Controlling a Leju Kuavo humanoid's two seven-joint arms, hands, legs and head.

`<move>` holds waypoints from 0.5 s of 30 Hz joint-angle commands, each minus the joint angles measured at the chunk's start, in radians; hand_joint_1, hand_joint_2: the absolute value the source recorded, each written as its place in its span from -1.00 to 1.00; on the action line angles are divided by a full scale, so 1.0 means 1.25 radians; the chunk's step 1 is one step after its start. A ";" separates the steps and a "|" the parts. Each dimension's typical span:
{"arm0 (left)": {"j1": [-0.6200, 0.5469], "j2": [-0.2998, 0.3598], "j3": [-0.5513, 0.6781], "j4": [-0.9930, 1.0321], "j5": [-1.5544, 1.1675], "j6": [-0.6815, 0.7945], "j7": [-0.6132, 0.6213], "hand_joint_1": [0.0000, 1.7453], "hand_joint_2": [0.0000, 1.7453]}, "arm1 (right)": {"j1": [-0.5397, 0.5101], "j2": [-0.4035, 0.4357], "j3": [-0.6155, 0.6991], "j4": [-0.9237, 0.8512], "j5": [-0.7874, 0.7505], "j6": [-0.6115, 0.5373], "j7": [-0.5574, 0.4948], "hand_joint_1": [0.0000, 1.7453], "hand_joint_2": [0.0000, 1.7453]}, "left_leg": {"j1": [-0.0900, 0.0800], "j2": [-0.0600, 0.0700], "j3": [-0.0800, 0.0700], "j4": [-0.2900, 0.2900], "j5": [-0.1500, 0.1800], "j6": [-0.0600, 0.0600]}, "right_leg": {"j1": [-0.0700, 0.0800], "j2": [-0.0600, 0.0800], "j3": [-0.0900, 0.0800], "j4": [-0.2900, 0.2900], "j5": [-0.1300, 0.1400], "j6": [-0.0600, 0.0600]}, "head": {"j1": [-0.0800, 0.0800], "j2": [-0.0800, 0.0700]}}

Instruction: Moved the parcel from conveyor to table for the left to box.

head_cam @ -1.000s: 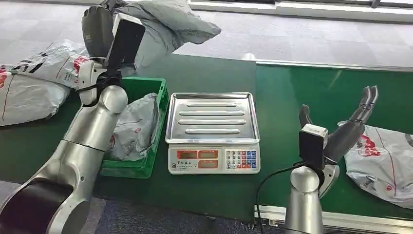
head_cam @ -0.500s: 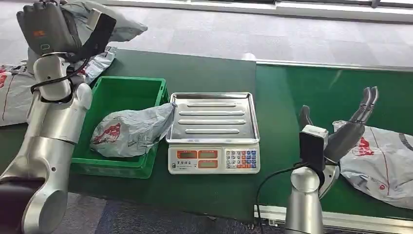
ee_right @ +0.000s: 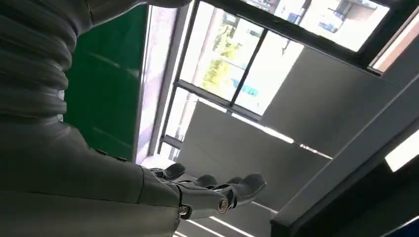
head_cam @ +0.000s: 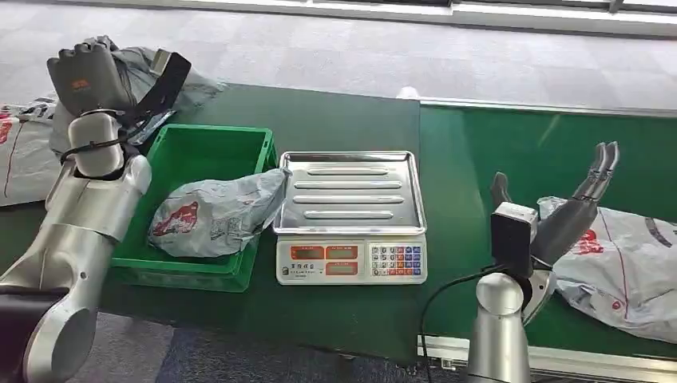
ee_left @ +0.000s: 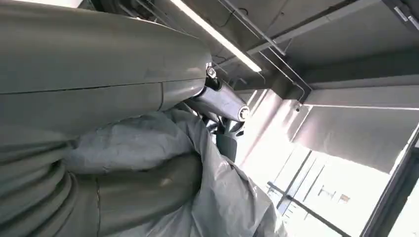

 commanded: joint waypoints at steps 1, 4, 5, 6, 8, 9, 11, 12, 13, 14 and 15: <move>-0.064 0.015 -0.038 0.086 -0.077 -0.001 0.003 1.00 1.00 | 0.007 0.028 -0.005 0.012 -0.004 0.002 0.002 -1.00 1.00 | 0.001 -0.001 -0.001 0.001 0.000 0.001 | 0.002 0.002 -0.001 0.001 0.000 -0.002 | 0.000 0.000; -0.064 0.015 -0.038 0.086 -0.077 -0.001 0.003 1.00 1.00 | 0.007 0.028 -0.005 0.012 -0.004 0.002 0.002 -1.00 1.00 | 0.001 -0.001 -0.001 0.001 0.000 0.001 | 0.002 0.002 -0.001 0.001 0.000 -0.002 | 0.000 0.000; -0.064 0.015 -0.038 0.086 -0.077 -0.001 0.003 1.00 1.00 | 0.007 0.028 -0.005 0.012 -0.004 0.002 0.002 -1.00 1.00 | 0.001 0.000 -0.001 0.001 0.000 0.000 | 0.002 0.001 -0.001 0.001 0.000 -0.001 | 0.000 0.000; -0.064 0.015 -0.038 0.086 -0.077 -0.001 0.003 1.00 1.00 | 0.007 0.028 -0.005 0.012 -0.004 0.002 0.002 -1.00 1.00 | 0.001 0.000 -0.001 0.001 0.000 0.000 | 0.002 0.001 -0.001 0.001 0.000 -0.001 | 0.000 0.000; -0.064 0.015 -0.038 0.086 -0.077 -0.001 0.003 1.00 1.00 | 0.007 0.028 -0.005 0.012 -0.004 0.002 0.002 -1.00 1.00 | 0.001 -0.001 -0.001 0.001 0.000 0.001 | 0.002 0.001 -0.001 0.001 0.000 -0.002 | 0.000 0.000; -0.064 0.015 -0.038 0.086 -0.077 -0.001 0.003 1.00 1.00 | 0.007 0.028 -0.005 0.012 -0.004 0.002 0.002 -1.00 1.00 | 0.001 -0.001 -0.001 0.001 0.000 0.001 | 0.002 0.002 -0.001 0.001 0.000 -0.002 | 0.000 0.000; -0.064 0.015 -0.038 0.086 -0.077 -0.001 0.003 1.00 1.00 | 0.007 0.028 -0.005 0.012 -0.004 0.002 0.002 -1.00 1.00 | 0.001 0.000 -0.001 0.001 0.000 0.001 | 0.002 0.002 -0.001 0.000 0.000 -0.002 | 0.000 0.000; -0.064 0.015 -0.038 0.086 -0.077 -0.001 0.003 1.00 1.00 | 0.007 0.028 -0.005 0.012 -0.004 0.002 0.002 -1.00 1.00 | 0.001 0.000 -0.001 0.001 0.000 0.001 | 0.001 0.002 -0.001 0.001 0.000 -0.002 | 0.000 0.000; -0.064 0.015 -0.038 0.086 -0.077 -0.001 0.003 1.00 1.00 | 0.007 0.028 -0.005 0.012 -0.004 0.002 0.002 -1.00 1.00 | 0.001 0.001 -0.001 0.001 0.000 0.000 | 0.002 0.002 -0.001 0.000 0.000 -0.001 | 0.000 0.000; -0.059 0.014 -0.034 0.073 -0.080 -0.001 0.007 -1.00 1.00 | 0.009 0.028 -0.004 0.010 -0.003 0.002 0.004 -1.00 1.00 | 0.002 0.000 -0.001 0.001 0.000 0.001 | 0.002 0.004 -0.001 0.001 0.000 -0.003 | 0.000 0.000; -0.060 0.013 -0.024 0.087 -0.080 -0.001 0.010 -1.00 1.00 | 0.007 0.028 -0.001 0.012 0.001 0.002 0.008 -1.00 1.00 | 0.001 0.000 -0.001 0.001 0.000 0.001 | 0.002 0.002 -0.001 0.001 0.000 -0.001 | 0.000 0.000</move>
